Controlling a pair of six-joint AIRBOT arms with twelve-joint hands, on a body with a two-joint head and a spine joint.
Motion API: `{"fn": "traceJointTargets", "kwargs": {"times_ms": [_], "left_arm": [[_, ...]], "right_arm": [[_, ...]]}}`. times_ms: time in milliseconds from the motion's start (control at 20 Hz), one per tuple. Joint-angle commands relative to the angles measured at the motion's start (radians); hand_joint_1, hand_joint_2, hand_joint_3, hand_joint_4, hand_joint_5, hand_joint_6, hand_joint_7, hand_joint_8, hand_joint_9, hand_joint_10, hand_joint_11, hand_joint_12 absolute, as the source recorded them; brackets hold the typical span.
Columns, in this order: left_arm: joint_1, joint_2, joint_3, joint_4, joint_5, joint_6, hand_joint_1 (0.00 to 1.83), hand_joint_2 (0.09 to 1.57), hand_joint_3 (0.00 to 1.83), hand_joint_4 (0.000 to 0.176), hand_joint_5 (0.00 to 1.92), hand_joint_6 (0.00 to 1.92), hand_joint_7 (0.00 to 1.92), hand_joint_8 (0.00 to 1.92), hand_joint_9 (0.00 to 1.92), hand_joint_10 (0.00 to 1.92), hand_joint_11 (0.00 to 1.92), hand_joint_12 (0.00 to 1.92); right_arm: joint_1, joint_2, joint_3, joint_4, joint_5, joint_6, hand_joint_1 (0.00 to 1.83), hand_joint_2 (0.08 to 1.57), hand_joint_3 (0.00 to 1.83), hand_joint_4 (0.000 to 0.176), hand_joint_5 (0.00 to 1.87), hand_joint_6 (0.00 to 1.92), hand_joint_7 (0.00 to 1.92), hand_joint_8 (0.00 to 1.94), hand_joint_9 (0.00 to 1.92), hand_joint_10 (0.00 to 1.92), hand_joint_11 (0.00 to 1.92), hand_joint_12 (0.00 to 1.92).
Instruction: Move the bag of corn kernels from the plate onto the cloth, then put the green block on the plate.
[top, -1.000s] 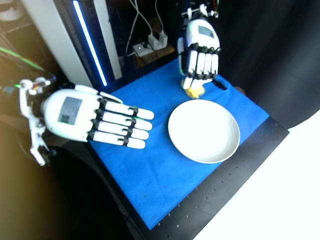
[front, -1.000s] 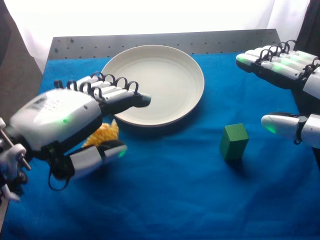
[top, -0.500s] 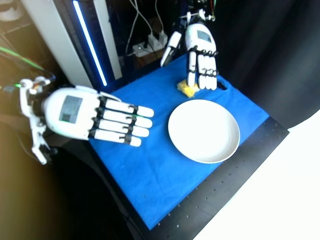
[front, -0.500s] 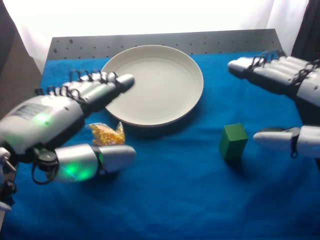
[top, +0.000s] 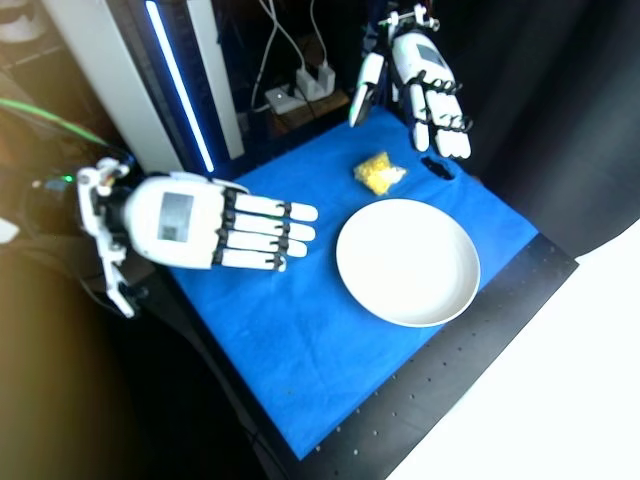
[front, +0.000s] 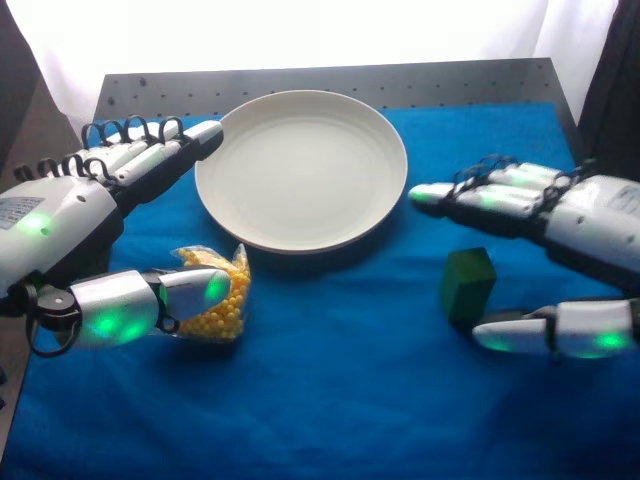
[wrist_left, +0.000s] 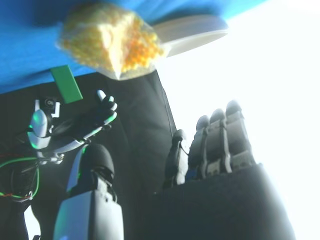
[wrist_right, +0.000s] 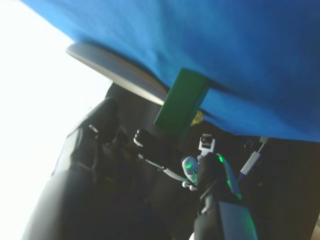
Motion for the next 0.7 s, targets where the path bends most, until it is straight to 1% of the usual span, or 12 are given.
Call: {"fn": "traceJointTargets", "kwargs": {"times_ms": [0,50,100,200,250,300,350,400,450,500,550,650], "left_arm": [[-0.006,0.003,0.002,0.016,-0.121,-0.002,0.43,1.12,0.00,0.172,0.00,0.00,0.00,0.00,0.00,0.00,0.00,0.00],[-0.006,0.003,0.002,0.015,-0.123,-0.002,0.44,1.13,0.00,0.175,0.00,0.00,0.00,0.00,0.00,0.00,0.00,0.00],[-0.006,0.003,0.002,0.014,-0.123,-0.002,0.44,1.14,0.00,0.164,0.00,0.00,0.00,0.00,0.00,0.00,0.00,0.00],[-0.005,0.003,0.002,0.012,-0.124,-0.002,0.44,1.14,0.01,0.167,0.00,0.00,0.00,0.00,0.00,0.00,0.00,0.00],[-0.005,0.001,0.002,0.010,-0.124,-0.002,0.42,1.15,0.01,0.161,0.00,0.00,0.00,0.00,0.00,0.00,0.00,0.00],[-0.005,-0.001,0.003,0.009,-0.123,-0.002,0.42,1.16,0.01,0.147,0.00,0.00,0.00,0.00,0.00,0.00,0.00,0.00],[-0.005,-0.002,0.003,0.008,-0.123,-0.002,0.42,1.16,0.01,0.151,0.00,0.00,0.00,0.00,0.00,0.00,0.00,0.00],[-0.005,-0.002,0.003,0.006,-0.124,-0.002,0.43,1.17,0.01,0.149,0.00,0.00,0.00,0.00,0.00,0.00,0.00,0.00],[-0.005,-0.002,0.003,0.006,-0.124,-0.002,0.43,1.16,0.01,0.150,0.00,0.00,0.00,0.00,0.00,0.00,0.00,0.00],[-0.005,-0.002,0.003,0.006,-0.124,-0.002,0.41,1.16,0.01,0.150,0.00,0.00,0.00,0.00,0.00,0.00,0.00,0.00],[-0.005,-0.002,0.003,0.006,-0.125,-0.002,0.41,1.16,0.01,0.169,0.00,0.00,0.00,0.00,0.00,0.00,0.00,0.00],[-0.003,-0.004,0.003,0.005,-0.126,-0.002,0.43,1.17,0.01,0.161,0.00,0.00,0.00,0.00,0.00,0.00,0.00,0.00]], "right_arm": [[0.006,-0.005,0.001,0.004,0.092,0.005,0.78,1.24,0.01,0.000,0.25,0.07,0.32,0.03,0.02,0.69,0.00,1.39],[0.006,-0.011,0.003,0.000,0.081,0.005,0.82,1.25,0.01,0.000,0.32,0.10,0.45,0.06,0.11,0.79,0.00,1.51],[0.007,-0.015,0.005,-0.003,0.074,0.005,0.88,1.24,0.00,0.000,0.42,0.14,0.66,0.15,0.30,0.91,0.00,1.65],[0.008,-0.024,0.011,-0.004,0.057,0.005,1.01,1.23,0.00,0.000,0.58,0.21,0.91,0.34,0.63,0.98,0.21,1.72],[0.008,-0.029,0.015,-0.004,0.049,0.005,1.26,1.17,0.02,0.000,0.63,0.23,0.86,1.05,0.70,1.06,0.32,1.72],[0.010,-0.034,0.019,-0.004,0.038,0.005,1.22,1.22,0.01,0.000,0.70,1.12,0.79,1.32,0.91,1.44,0.71,1.80],[0.012,-0.039,0.024,-0.004,0.028,0.005,1.20,1.26,0.01,0.000,0.67,1.36,0.74,1.45,0.96,1.61,0.87,1.84],[0.014,-0.045,0.028,-0.004,0.021,0.005,1.18,1.29,0.01,0.000,0.64,1.46,0.69,1.53,1.01,1.73,1.00,1.90],[0.015,-0.047,0.029,-0.004,0.020,0.005,1.18,1.31,0.01,0.000,0.56,1.36,0.72,1.68,0.96,1.72,0.97,1.91],[0.017,-0.047,0.029,-0.004,0.020,0.005,1.18,1.31,0.00,0.000,0.57,1.34,0.75,1.64,0.96,1.64,1.00,1.86],[0.021,-0.047,0.030,-0.005,0.020,0.005,1.31,1.26,0.00,0.000,0.61,1.28,0.74,1.46,0.86,1.59,0.84,1.79],[0.034,-0.046,0.031,-0.014,0.020,0.005,1.35,1.23,0.00,0.000,0.60,1.27,0.76,1.37,0.88,1.53,0.87,1.70]]}}
